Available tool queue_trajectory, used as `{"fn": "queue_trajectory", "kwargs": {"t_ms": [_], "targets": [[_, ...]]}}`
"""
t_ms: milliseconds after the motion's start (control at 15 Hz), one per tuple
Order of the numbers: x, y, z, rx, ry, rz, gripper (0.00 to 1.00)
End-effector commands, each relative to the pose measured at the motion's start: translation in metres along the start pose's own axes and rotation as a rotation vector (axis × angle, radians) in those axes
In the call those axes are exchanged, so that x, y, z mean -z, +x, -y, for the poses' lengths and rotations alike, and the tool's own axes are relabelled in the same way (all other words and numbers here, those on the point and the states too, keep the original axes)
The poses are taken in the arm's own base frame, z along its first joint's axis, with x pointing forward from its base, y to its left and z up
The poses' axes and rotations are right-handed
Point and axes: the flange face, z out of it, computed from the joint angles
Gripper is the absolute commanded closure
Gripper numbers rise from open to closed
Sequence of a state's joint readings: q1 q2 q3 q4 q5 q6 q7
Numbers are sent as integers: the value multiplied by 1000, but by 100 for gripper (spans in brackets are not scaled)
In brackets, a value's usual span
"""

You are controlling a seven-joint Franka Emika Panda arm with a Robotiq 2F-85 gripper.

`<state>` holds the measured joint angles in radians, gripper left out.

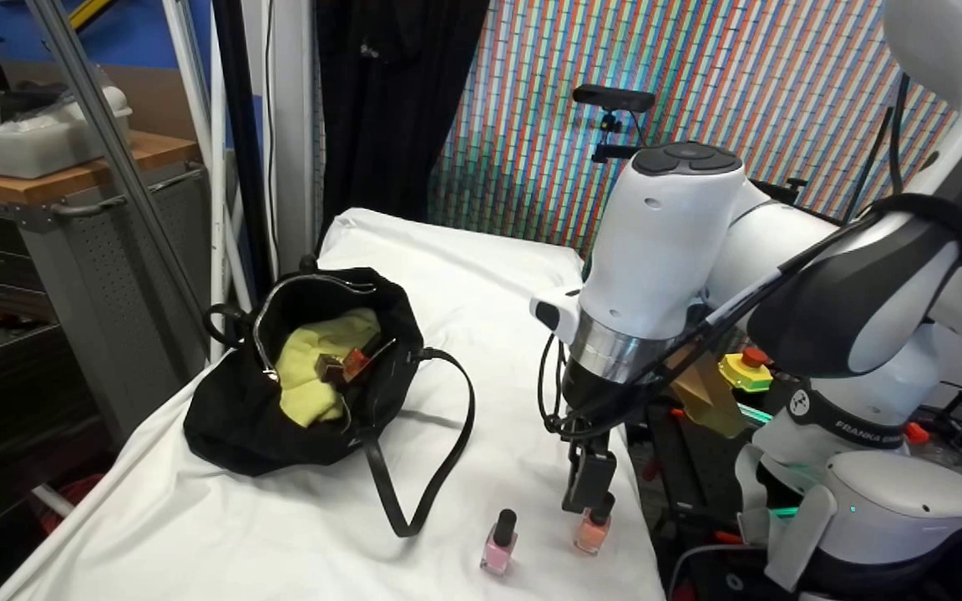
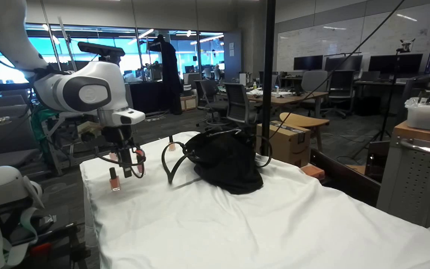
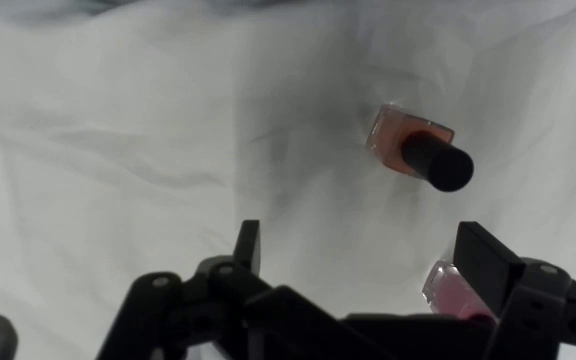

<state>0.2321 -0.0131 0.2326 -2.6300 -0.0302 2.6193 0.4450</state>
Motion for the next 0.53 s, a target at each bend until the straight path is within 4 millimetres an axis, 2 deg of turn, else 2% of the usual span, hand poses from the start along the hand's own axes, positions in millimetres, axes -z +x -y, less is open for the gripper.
{"fn": "queue_trajectory", "kwargs": {"t_ms": [0,467], "targets": [[-13,1,1,-3,33,6,0],[-42,-6,1,5,48,37,0]]}}
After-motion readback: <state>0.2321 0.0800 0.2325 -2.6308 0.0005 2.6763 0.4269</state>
